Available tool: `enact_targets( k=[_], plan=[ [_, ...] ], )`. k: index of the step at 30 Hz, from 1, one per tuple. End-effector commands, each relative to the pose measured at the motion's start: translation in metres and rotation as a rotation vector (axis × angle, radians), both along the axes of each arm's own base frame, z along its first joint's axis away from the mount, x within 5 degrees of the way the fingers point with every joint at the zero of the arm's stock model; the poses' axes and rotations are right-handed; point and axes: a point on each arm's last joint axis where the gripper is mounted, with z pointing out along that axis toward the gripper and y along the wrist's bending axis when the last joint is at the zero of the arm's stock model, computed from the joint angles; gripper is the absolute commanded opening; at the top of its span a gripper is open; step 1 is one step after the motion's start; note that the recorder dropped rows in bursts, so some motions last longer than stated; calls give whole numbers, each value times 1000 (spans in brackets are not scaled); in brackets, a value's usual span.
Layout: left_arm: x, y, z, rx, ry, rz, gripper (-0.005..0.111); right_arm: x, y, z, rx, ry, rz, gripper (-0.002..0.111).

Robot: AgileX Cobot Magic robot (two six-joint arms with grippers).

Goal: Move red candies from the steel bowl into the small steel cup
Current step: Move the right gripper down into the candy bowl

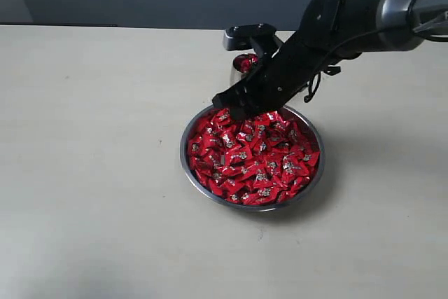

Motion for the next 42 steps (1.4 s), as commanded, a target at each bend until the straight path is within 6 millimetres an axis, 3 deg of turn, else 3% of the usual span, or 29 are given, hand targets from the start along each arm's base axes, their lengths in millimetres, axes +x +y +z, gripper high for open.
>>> enact_targets(
  k=[1,7,13,42],
  plan=[
    [0,0,-1,-1,-3,1,0,-4,12,3,10,-36,31,23],
    [0,0,-1,-1,-3,1,0,1,27,8,18,-84,71,23],
    [0,0,-1,-1,-3,1,0,8,38,0,-29,-49,146,23],
    [0,0,-1,-1,-3,1,0,14,53,-28,-73,-50,198,23]
  ],
)
